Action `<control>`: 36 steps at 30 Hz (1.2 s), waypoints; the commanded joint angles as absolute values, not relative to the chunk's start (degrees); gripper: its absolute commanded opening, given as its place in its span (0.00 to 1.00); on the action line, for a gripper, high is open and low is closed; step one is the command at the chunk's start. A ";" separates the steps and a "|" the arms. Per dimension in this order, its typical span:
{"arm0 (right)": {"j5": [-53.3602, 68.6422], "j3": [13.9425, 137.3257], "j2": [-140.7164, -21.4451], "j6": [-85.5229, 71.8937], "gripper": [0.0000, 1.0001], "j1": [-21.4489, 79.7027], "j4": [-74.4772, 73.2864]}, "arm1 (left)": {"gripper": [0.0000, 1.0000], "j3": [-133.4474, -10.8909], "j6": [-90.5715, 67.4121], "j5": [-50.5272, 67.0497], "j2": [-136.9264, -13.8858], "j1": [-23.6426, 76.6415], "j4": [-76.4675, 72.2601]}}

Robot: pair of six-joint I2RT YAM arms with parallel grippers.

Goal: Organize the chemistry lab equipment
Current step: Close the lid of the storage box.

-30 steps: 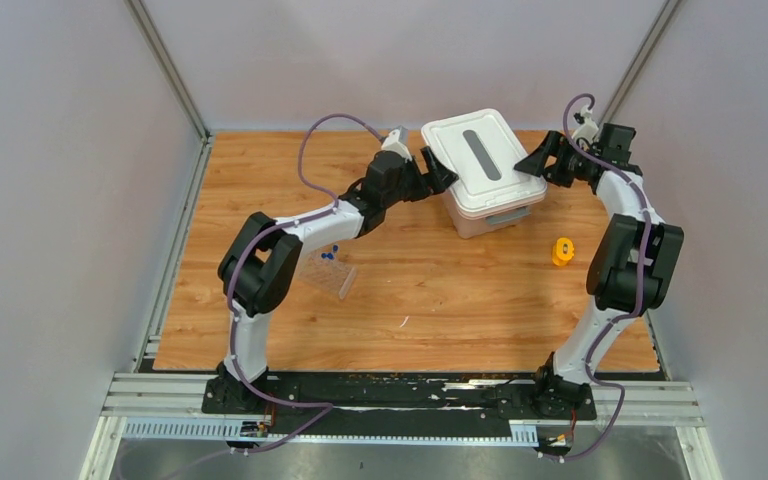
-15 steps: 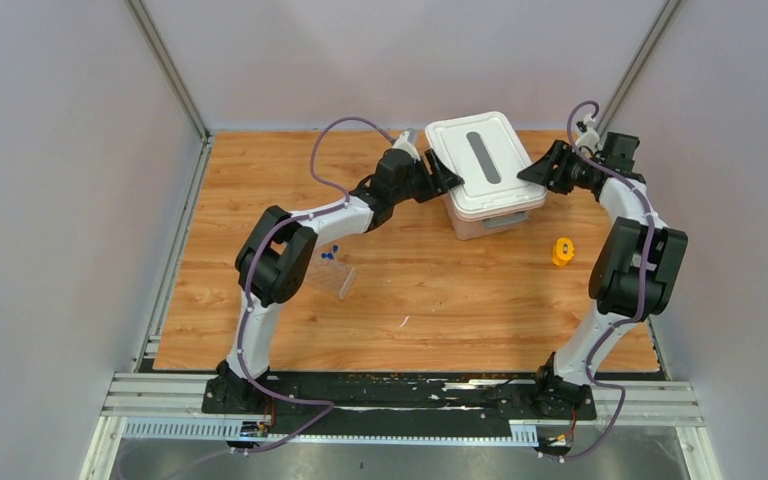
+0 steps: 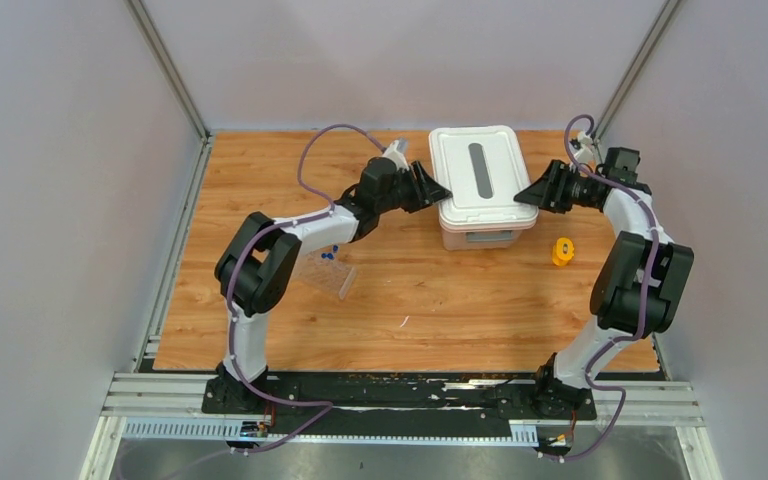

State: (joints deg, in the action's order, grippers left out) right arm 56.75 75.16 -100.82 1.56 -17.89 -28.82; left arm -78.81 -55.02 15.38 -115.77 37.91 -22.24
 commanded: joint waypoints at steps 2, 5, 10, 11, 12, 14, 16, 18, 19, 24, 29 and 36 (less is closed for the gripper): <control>61.14 73.22 -98.90 12.23 0.59 -15.53 -38.46 | 0.45 -72.32 -51.97 18.36 -108.76 38.89 -20.17; 61.01 73.74 -99.14 14.92 0.58 -13.80 -41.31 | 0.45 -68.48 -50.80 18.05 -105.49 39.19 -19.60; 58.86 73.11 -97.04 18.25 0.63 -10.91 -42.97 | 0.45 -64.54 -46.96 14.75 -100.39 39.20 -16.93; 58.98 72.88 -96.46 19.21 0.65 -10.80 -43.61 | 0.45 -64.04 -46.39 14.64 -99.83 39.20 -16.73; 58.95 72.74 -95.83 19.97 0.67 -10.79 -44.37 | 0.46 -63.75 -45.94 14.90 -99.49 39.20 -16.41; 58.41 72.20 -94.58 21.70 0.67 -10.81 -45.73 | 0.47 -63.69 -44.68 16.36 -99.26 39.20 -15.96; 57.21 71.30 -92.94 22.55 0.68 -10.83 -46.42 | 0.48 -63.36 -44.29 18.00 -99.25 39.20 -16.50; 55.98 70.55 -91.47 23.29 0.69 -11.05 -46.95 | 0.49 -62.87 -43.60 19.21 -99.19 39.20 -17.03; 55.04 70.22 -90.48 23.71 0.69 -11.21 -47.20 | 0.50 -62.63 -43.07 19.51 -98.95 39.20 -17.06; 52.49 69.85 -87.03 28.04 0.85 -12.49 -49.03 | 0.56 -61.41 -40.56 20.14 -97.47 39.20 -16.45; 50.45 70.67 -82.96 30.33 0.89 -13.79 -49.11 | 0.65 -61.20 -38.20 20.32 -96.14 39.20 -15.11; 50.79 73.54 -79.00 35.01 0.89 -13.79 -47.78 | 0.78 -62.38 -34.62 16.13 -93.37 38.94 -12.91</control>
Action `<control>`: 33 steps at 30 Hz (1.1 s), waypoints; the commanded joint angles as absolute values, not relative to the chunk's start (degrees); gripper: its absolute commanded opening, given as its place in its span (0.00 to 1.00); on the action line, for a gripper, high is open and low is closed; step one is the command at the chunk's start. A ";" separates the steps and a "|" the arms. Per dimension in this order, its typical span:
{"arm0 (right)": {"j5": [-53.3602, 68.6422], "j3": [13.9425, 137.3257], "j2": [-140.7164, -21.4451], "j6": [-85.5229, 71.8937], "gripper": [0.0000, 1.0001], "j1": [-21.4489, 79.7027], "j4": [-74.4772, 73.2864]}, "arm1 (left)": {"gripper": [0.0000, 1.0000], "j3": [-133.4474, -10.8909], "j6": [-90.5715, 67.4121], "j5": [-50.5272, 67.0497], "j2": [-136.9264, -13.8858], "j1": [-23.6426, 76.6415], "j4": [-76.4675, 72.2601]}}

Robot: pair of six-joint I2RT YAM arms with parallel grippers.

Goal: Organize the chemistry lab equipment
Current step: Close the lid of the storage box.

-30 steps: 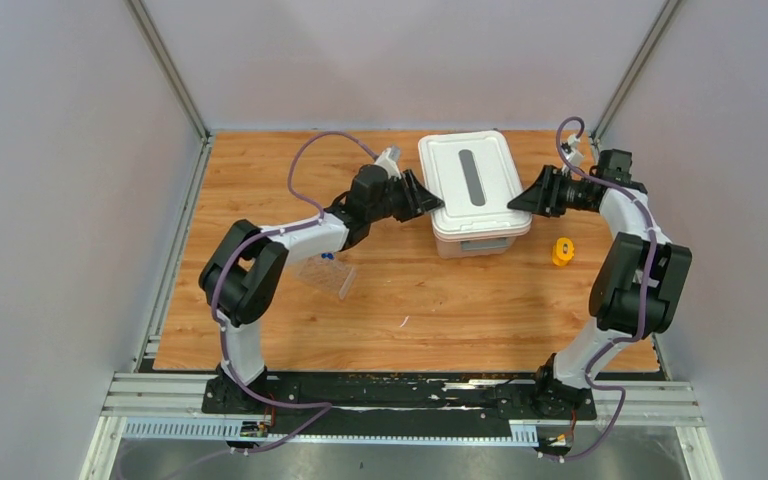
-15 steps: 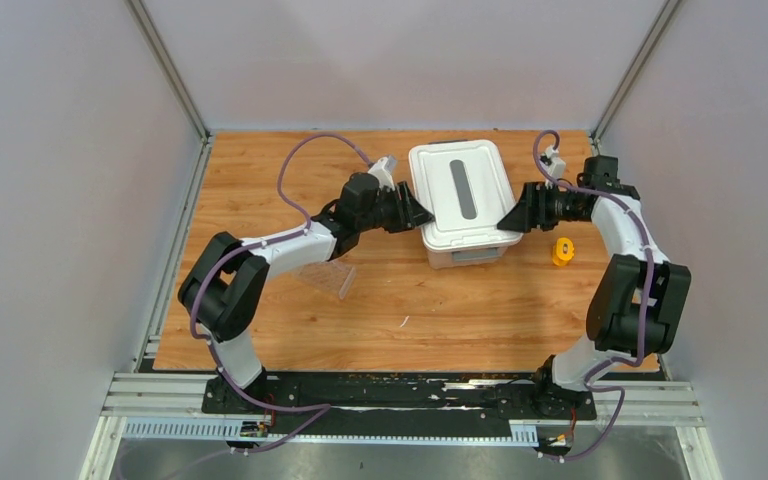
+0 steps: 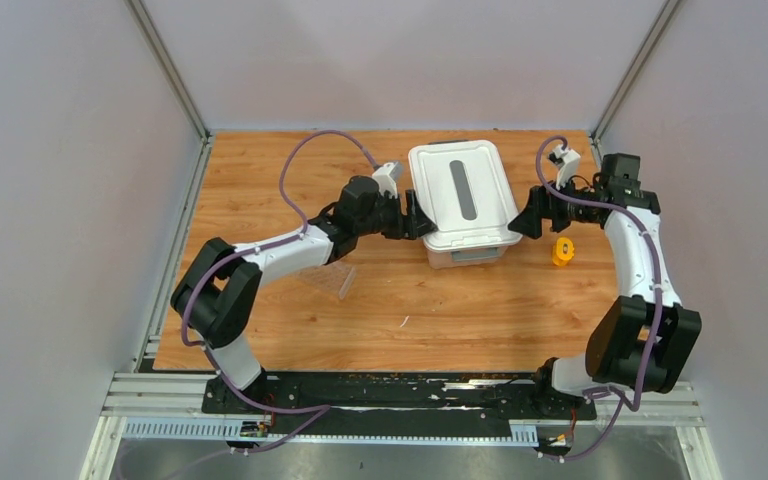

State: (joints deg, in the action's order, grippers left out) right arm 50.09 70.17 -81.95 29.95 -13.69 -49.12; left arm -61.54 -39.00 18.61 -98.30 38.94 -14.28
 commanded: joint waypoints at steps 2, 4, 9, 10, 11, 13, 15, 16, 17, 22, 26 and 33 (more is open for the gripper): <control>51.29 73.70 -77.99 34.45 0.89 -13.79 -44.06 | 0.85 -61.23 -33.28 14.78 -91.20 38.94 -14.12; 52.53 72.91 -77.54 30.96 0.89 -13.80 -38.31 | 0.87 -60.00 -32.59 13.25 -89.03 38.94 -14.81; 55.95 74.69 -81.43 21.20 0.90 -13.08 -28.02 | 0.86 -55.99 -33.49 11.58 -84.75 38.96 -16.57; 56.12 75.87 -83.25 18.78 0.89 -12.95 -26.55 | 0.85 -54.87 -33.95 11.39 -83.40 38.94 -17.20; 56.00 77.37 -85.26 15.87 0.89 -12.72 -25.60 | 0.85 -53.61 -34.58 11.30 -82.19 38.94 -17.83; 54.56 81.52 -90.18 11.22 0.88 -12.21 -24.85 | 0.82 -50.48 -36.02 11.40 -79.55 38.94 -20.16; 52.59 87.12 -95.98 7.22 0.86 -11.62 -26.31 | 0.80 -47.07 -37.96 11.36 -76.86 39.06 -21.71; 51.71 91.23 -99.05 5.47 0.85 -11.32 -27.29 | 0.80 -45.82 -38.89 11.22 -75.61 39.22 -21.82; 51.14 94.43 -102.11 4.08 0.83 -10.93 -28.61 | 0.79 -44.30 -39.59 10.93 -74.56 39.53 -21.76; 47.42 106.79 -116.38 -1.19 0.77 -8.76 -32.51 | 0.80 -40.85 -41.93 11.33 -72.21 42.47 -23.26; 46.68 112.91 -123.07 -3.52 0.75 -7.09 -32.78 | 0.80 -40.58 -42.33 11.46 -74.05 44.38 -24.24; 47.22 116.00 -128.35 -6.76 0.71 -6.11 -30.42 | 0.75 -43.01 -44.01 12.46 -82.29 44.97 -26.21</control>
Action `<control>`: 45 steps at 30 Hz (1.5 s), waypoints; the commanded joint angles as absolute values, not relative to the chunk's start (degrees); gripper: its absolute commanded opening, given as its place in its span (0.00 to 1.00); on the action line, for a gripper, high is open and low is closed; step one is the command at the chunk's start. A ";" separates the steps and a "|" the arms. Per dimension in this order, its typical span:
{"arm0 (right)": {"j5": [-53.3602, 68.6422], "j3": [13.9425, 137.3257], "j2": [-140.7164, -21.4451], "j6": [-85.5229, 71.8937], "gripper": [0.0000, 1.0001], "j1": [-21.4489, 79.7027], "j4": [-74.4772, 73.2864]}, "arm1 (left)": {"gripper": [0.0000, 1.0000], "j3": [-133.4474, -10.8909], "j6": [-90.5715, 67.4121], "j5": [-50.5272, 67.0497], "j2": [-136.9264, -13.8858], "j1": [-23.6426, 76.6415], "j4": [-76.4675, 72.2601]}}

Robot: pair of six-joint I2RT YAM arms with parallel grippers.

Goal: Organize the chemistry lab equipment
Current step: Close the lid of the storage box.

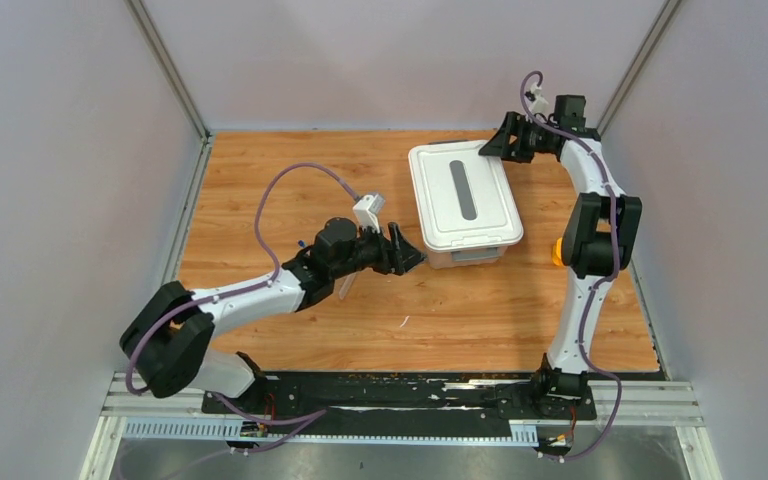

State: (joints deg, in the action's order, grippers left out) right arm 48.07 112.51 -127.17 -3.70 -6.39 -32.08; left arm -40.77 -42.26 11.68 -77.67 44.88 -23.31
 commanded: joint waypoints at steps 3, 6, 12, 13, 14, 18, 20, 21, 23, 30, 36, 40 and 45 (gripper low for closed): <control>47.42 115.82 -128.99 -6.90 0.66 -6.15 -29.84 | 0.74 -45.65 -44.72 13.53 -85.86 45.21 -26.94; 47.31 114.95 -129.07 -7.10 0.60 -6.15 -29.30 | 0.74 -47.50 -45.57 14.07 -88.46 45.37 -28.61; 47.86 113.06 -128.76 -11.56 0.53 -6.79 -24.66 | 0.74 -49.95 -47.26 14.66 -91.86 45.79 -30.62; 48.25 113.00 -128.87 -13.02 0.52 -6.97 -23.76 | 0.73 -50.19 -47.42 14.47 -92.39 45.79 -30.67; 48.28 113.39 -129.17 -13.55 0.51 -7.02 -23.55 | 0.71 -50.37 -47.65 14.30 -92.99 45.79 -30.63; 47.95 115.99 -130.87 -13.22 0.44 -7.03 -25.76 | 0.68 -51.86 -48.51 14.53 -95.78 45.73 -30.19; 48.19 116.05 -131.16 -12.35 0.36 -7.02 -26.85 | 0.63 -52.78 -48.69 14.61 -96.81 45.66 -29.60; 48.41 115.34 -130.95 -11.83 0.32 -7.02 -27.13 | 0.60 -53.15 -48.67 14.48 -97.06 45.58 -29.22; 48.09 112.57 -129.02 -10.69 0.27 -7.23 -27.01 | 0.50 -53.87 -48.52 14.29 -97.37 44.92 -28.33; 44.41 92.66 -115.69 -12.21 0.23 -9.04 -19.52 | 0.46 -56.42 -47.30 13.81 -97.23 40.21 -23.72; 41.81 71.99 -103.53 -18.11 0.21 -9.45 -11.95 | 0.46 -62.88 -45.00 14.26 -100.11 36.19 -17.88; 42.77 62.42 -97.06 -19.71 0.23 -9.40 -10.31 | 0.46 -67.00 -43.76 14.01 -102.92 34.13 -15.27; 45.01 56.20 -90.17 -18.02 0.34 -9.39 -12.33 | 0.47 -72.43 -43.72 15.24 -106.41 32.82 -13.86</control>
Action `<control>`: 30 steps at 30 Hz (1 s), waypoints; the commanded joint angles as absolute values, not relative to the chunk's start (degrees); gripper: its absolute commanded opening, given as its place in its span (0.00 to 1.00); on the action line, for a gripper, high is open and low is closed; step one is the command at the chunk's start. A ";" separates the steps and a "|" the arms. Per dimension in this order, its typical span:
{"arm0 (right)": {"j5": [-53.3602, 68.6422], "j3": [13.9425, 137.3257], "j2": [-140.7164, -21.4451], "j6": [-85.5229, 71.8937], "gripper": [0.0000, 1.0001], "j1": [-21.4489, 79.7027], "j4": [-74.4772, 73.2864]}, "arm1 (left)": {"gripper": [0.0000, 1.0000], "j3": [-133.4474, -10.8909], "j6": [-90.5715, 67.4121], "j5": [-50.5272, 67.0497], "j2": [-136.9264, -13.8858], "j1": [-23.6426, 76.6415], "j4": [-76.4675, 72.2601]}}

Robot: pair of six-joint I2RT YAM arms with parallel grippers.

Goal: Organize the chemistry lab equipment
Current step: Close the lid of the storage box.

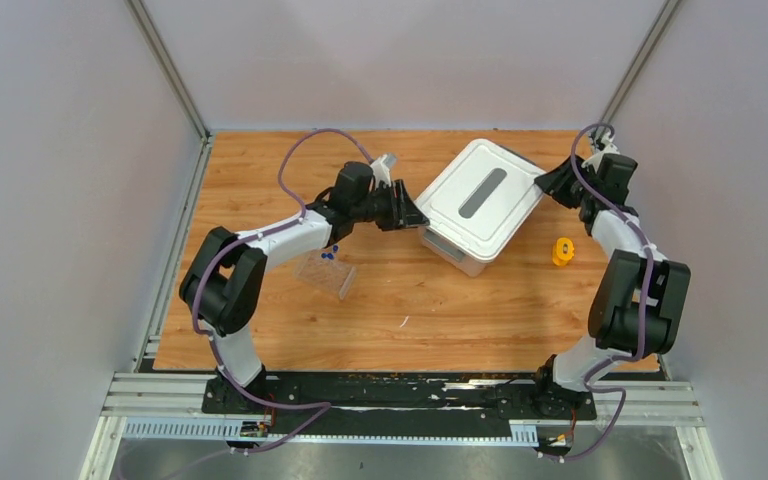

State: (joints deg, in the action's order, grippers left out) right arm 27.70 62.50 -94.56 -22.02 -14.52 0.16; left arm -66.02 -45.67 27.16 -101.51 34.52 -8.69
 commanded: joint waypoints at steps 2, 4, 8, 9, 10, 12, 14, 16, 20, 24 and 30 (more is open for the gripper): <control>45.68 55.74 -88.44 -16.12 0.43 -9.56 -15.07 | 0.47 -74.37 -43.56 15.36 -107.19 32.57 -13.04; 46.12 55.80 -86.70 -14.28 0.51 -10.38 -17.15 | 0.47 -75.96 -42.74 15.08 -107.20 32.16 -11.65; 47.07 56.92 -83.26 -10.47 0.59 -13.76 -20.03 | 0.50 -76.38 -41.14 14.60 -104.20 30.11 -11.20; 47.49 57.28 -82.59 -9.34 0.61 -14.97 -20.88 | 0.51 -76.05 -40.64 14.50 -103.20 29.41 -11.09; 47.99 57.63 -81.80 -8.14 0.62 -15.82 -21.63 | 0.54 -75.62 -40.29 14.50 -102.00 28.68 -11.14; 49.28 58.06 -80.60 -5.33 0.64 -17.43 -22.94 | 0.59 -74.21 -39.36 14.34 -99.55 27.36 -11.26; 51.34 58.37 -79.66 -1.99 0.65 -18.46 -23.95 | 0.63 -72.44 -38.42 14.52 -97.06 26.28 -11.69; 52.76 58.84 -78.23 2.44 0.67 -18.94 -24.30 | 0.66 -70.35 -37.15 14.60 -94.64 25.75 -11.55; 56.45 61.33 -76.10 9.43 0.72 -19.07 -24.49 | 0.74 -66.74 -32.88 13.32 -88.97 25.49 -9.48; 57.69 64.97 -77.15 10.91 0.80 -19.10 -21.08 | 0.89 -59.89 -30.35 10.71 -80.68 25.46 -10.21; 56.63 75.23 -87.72 9.67 0.78 -19.02 -20.72 | 1.00 -46.67 -33.44 8.99 -69.33 25.07 -16.57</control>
State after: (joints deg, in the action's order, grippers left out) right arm 55.70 68.18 -81.14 7.99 -19.14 -22.92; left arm -52.58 -32.80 10.96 -75.05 25.41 -11.53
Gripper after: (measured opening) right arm 0.799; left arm 0.995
